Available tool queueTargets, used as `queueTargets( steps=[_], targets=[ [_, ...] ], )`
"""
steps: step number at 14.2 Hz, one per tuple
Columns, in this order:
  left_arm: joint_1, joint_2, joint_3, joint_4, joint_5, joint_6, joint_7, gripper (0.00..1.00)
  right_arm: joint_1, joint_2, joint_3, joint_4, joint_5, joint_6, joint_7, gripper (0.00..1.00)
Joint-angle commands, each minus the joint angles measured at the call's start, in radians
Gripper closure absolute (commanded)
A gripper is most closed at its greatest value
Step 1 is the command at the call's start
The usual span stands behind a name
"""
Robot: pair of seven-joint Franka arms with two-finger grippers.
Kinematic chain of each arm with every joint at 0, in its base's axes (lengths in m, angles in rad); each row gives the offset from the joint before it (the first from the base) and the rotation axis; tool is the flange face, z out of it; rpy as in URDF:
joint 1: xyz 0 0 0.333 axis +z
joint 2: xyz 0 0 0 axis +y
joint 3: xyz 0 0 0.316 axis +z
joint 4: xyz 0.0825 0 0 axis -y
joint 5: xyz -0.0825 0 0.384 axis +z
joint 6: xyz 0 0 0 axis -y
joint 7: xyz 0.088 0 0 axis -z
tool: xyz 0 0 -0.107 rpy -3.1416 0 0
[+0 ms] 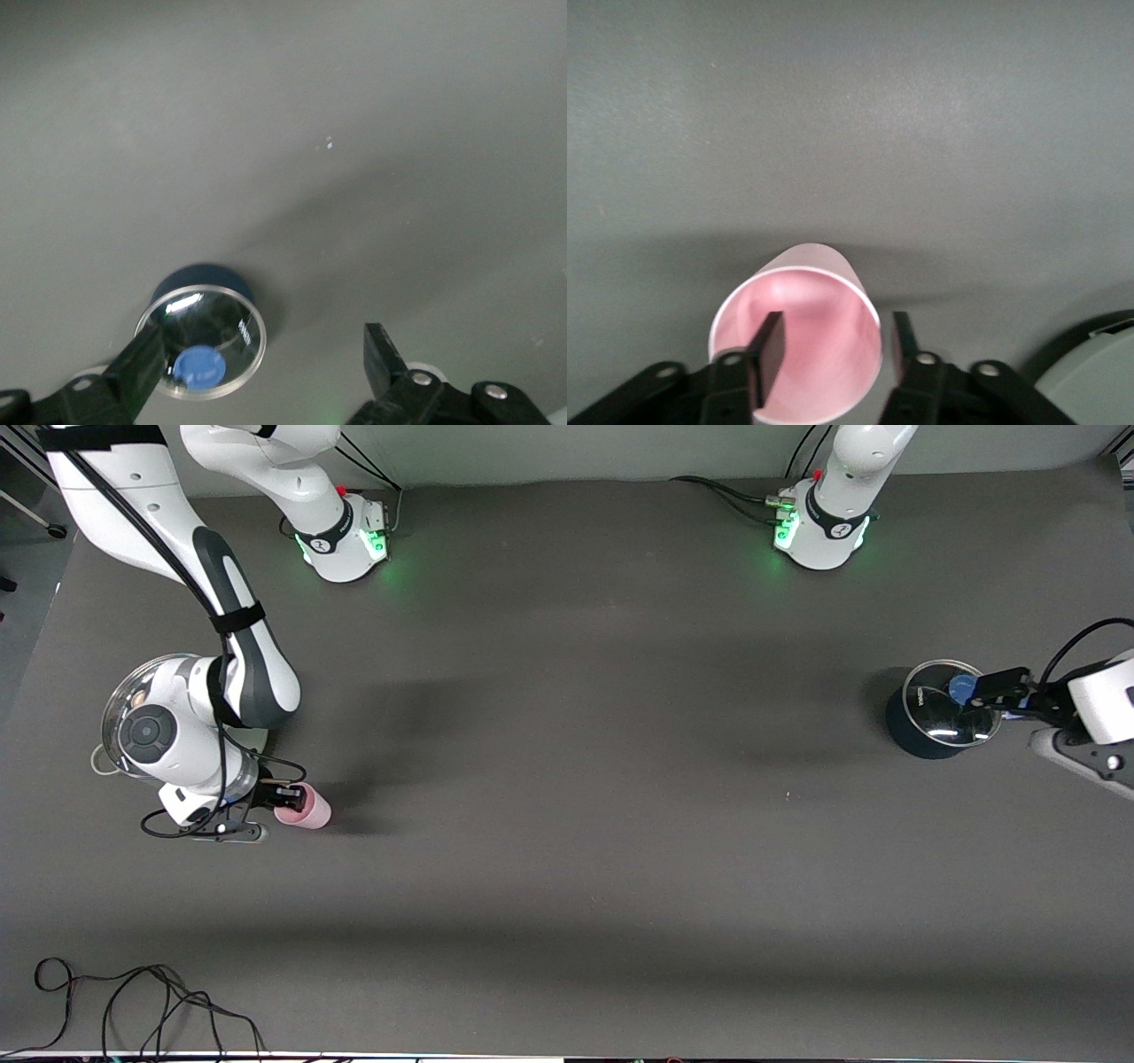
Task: Transfer pink cup from left to right arm
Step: 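Lower the cup beside the white pot and open the right gripper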
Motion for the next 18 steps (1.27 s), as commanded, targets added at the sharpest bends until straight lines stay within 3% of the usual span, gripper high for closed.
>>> queueTargets(
  steps=[1,7,14,15,18],
  targets=[
    [0.027,-0.047,0.000,0.020,0.017,-0.060,-0.170,0.00,0.009,-0.095,-0.006,0.011,0.003,-0.093,-0.004,0.01],
    [0.027,-0.184,-0.005,-0.021,0.014,-0.054,-0.241,0.00,0.007,-0.258,-0.014,0.156,-0.014,-0.389,-0.009,0.01],
    [0.025,-0.227,0.010,-0.058,0.003,-0.031,-0.244,0.00,0.004,-0.297,-0.017,0.466,-0.081,-0.875,-0.009,0.00],
    [-0.011,-0.227,0.048,-0.055,0.003,-0.036,-0.243,0.00,0.003,-0.297,-0.028,0.506,-0.081,-0.931,-0.009,0.00],
    [-0.262,-0.265,0.334,-0.046,-0.055,-0.036,-0.230,0.00,0.003,-0.298,-0.039,0.560,-0.081,-1.028,-0.007,0.00]
  ],
)
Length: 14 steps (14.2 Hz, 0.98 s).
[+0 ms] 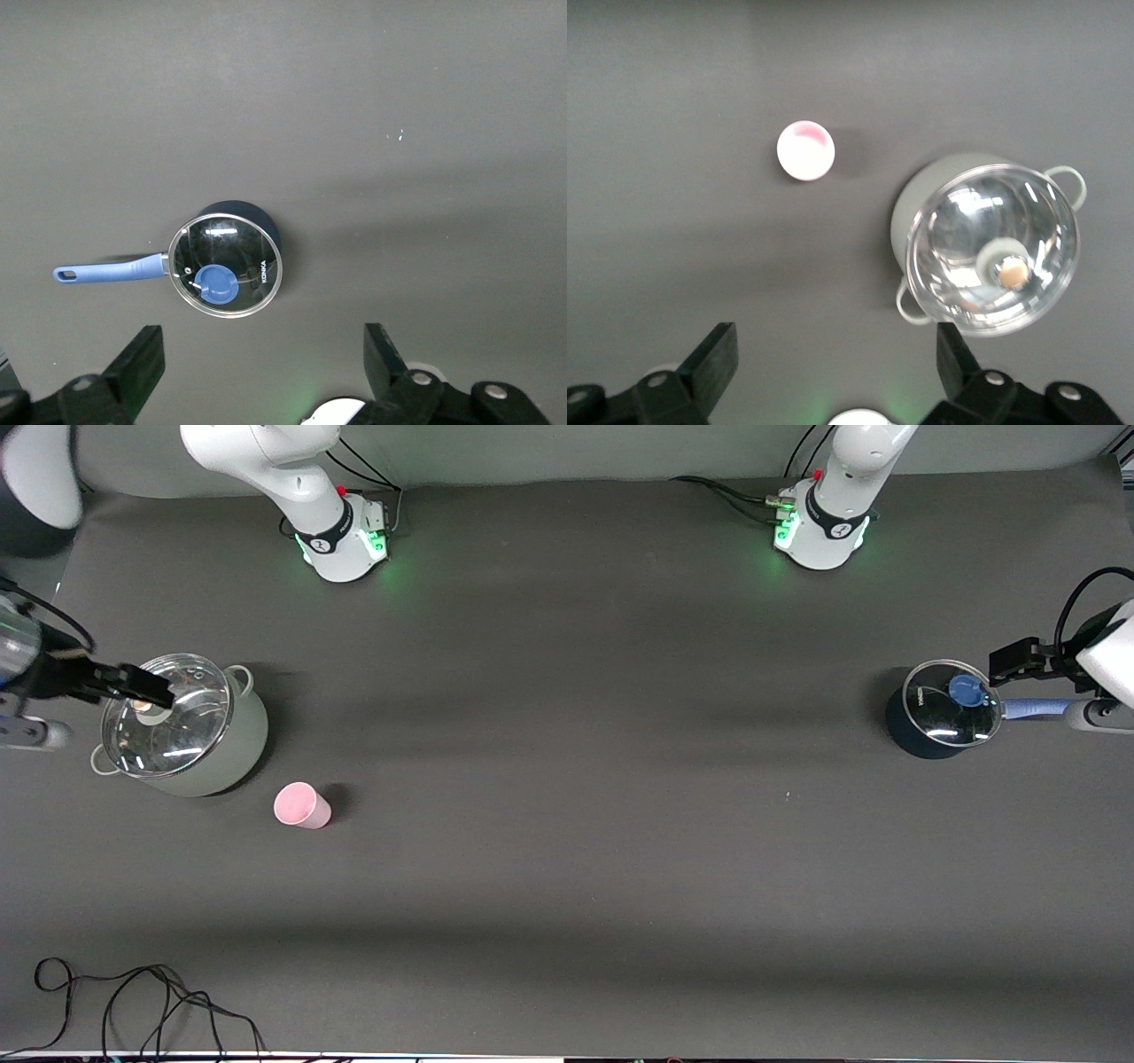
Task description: Transfer pink cup from left to right arm
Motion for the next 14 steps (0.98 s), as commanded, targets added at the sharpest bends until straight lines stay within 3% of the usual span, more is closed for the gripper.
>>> queueTargets(
  steps=[1,3,8,10,12,14],
  targets=[
    [-0.257,-0.096,0.306,-0.018,-0.072,0.016,0.013,0.00,0.005,0.010,-0.013,0.044,-0.020,-0.068,-0.007,0.01],
    [-0.444,-0.103,0.503,-0.020,-0.088,0.017,0.014,0.00,0.005,0.011,-0.013,0.044,-0.020,-0.070,-0.009,0.00],
    [-0.858,-0.113,0.885,-0.023,-0.092,0.023,0.013,0.00,0.011,0.010,-0.013,0.042,-0.014,-0.070,-0.006,0.00],
    [-0.938,-0.125,0.953,-0.038,-0.097,0.047,0.013,0.00,0.014,0.010,-0.011,0.039,-0.011,-0.070,-0.006,0.00],
    [-0.936,-0.148,0.951,-0.079,-0.108,0.081,0.013,0.00,-0.016,0.005,0.001,0.036,-0.007,-0.069,-0.007,0.00],
    [-0.931,-0.151,0.951,-0.081,-0.134,0.080,0.013,0.00,-0.077,-0.004,0.070,0.027,-0.003,-0.059,-0.007,0.00]
  ],
)
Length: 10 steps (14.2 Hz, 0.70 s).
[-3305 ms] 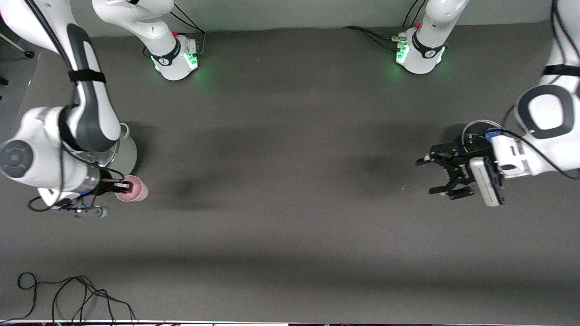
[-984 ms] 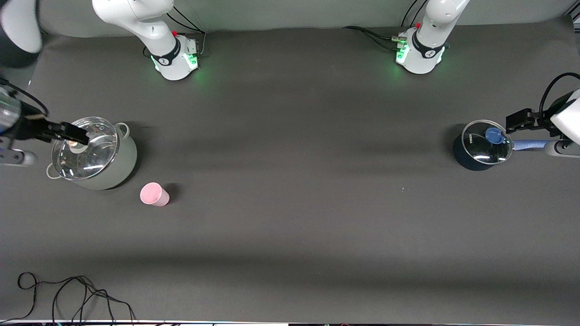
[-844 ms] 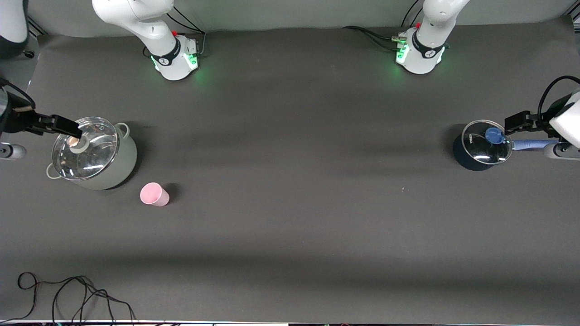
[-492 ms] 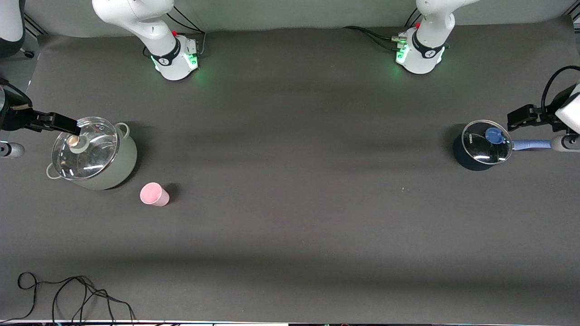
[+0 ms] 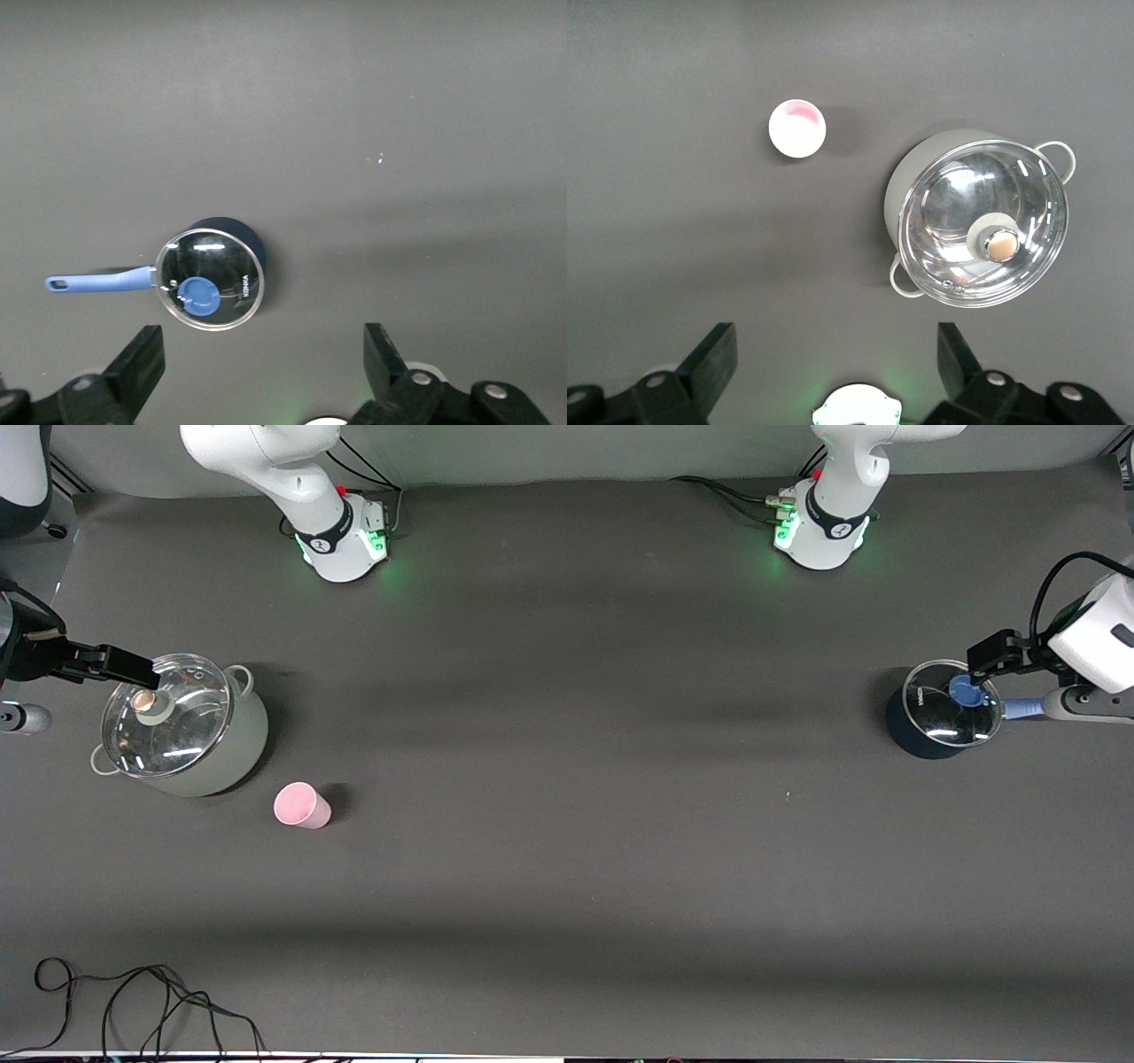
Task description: Transfer pink cup from left to right arm
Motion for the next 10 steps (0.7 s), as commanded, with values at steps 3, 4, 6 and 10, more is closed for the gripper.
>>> queueTargets(
  steps=[3,4,6,10],
  targets=[
    [-0.016,-0.034,0.023,-0.028,-0.039,0.007,-0.004,0.00,-0.154,-0.072,0.168,-0.081,-0.003,0.064,-0.007,0.00],
    [-0.017,-0.031,0.023,-0.027,-0.039,0.006,-0.004,0.00,-0.178,-0.102,0.177,-0.126,0.006,0.104,-0.012,0.00],
    [-0.016,-0.030,0.023,-0.022,-0.041,0.006,0.001,0.00,-0.207,-0.144,0.188,-0.174,0.058,0.141,-0.018,0.00],
    [-0.011,-0.027,0.026,-0.022,-0.064,-0.021,0.010,0.00,-0.207,-0.187,0.225,-0.198,0.061,0.206,-0.004,0.00]
  ],
)
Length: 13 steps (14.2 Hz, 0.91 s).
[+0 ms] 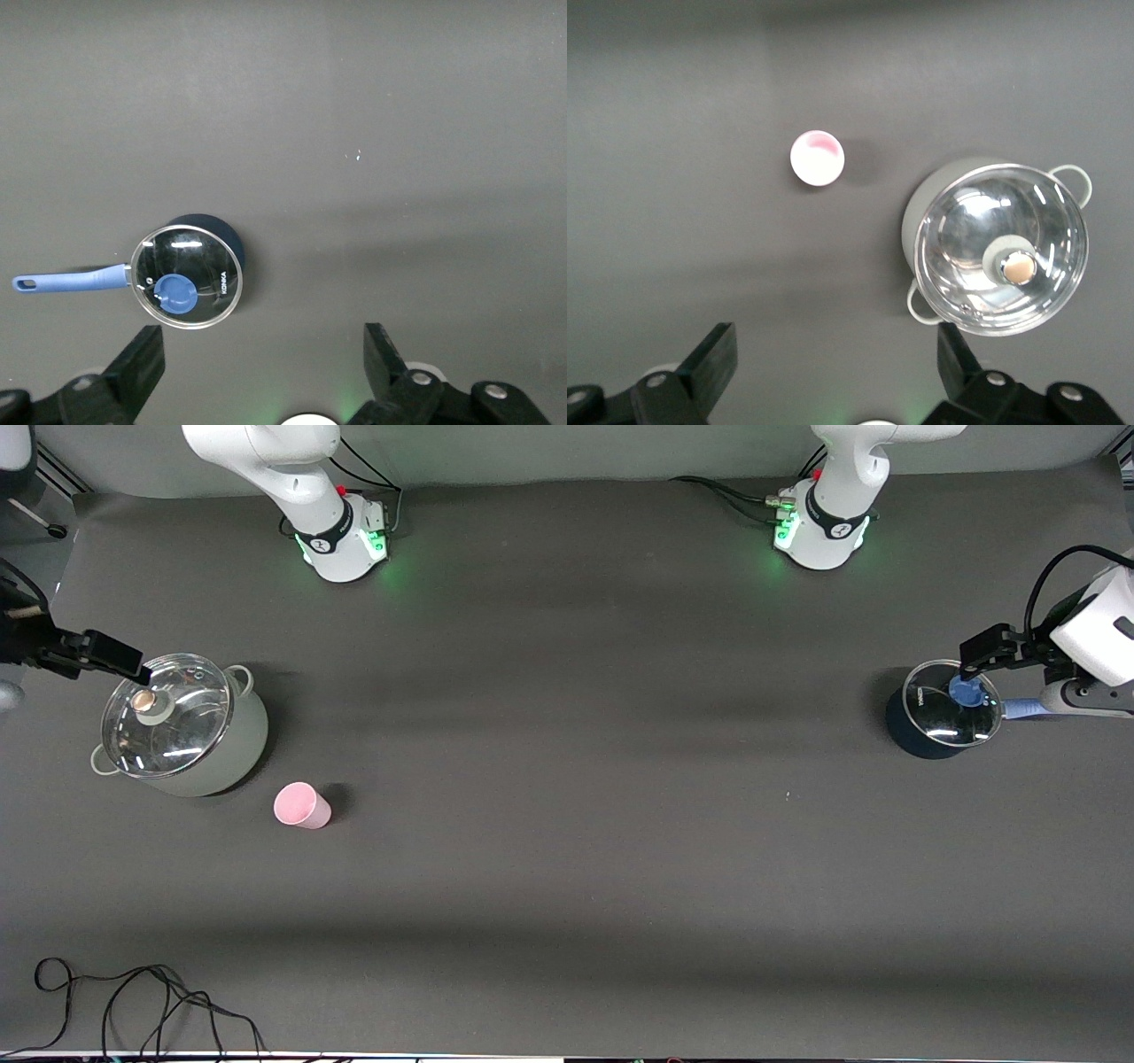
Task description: Transfer pink cup from left to right arm
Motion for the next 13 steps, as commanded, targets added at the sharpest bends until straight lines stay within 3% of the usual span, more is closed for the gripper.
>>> queueTargets(
  steps=[1,13],
  targets=[
    [-0.009,-0.014,0.020,-0.011,-0.034,-0.009,0.009,0.00,-0.013,-0.046,0.041,-0.051,0.017,0.049,-0.006,0.00],
    [-0.014,0.000,0.017,-0.014,0.012,0.020,0.009,0.00,-0.015,-0.044,0.044,-0.040,0.016,0.051,-0.006,0.00]
  ],
)
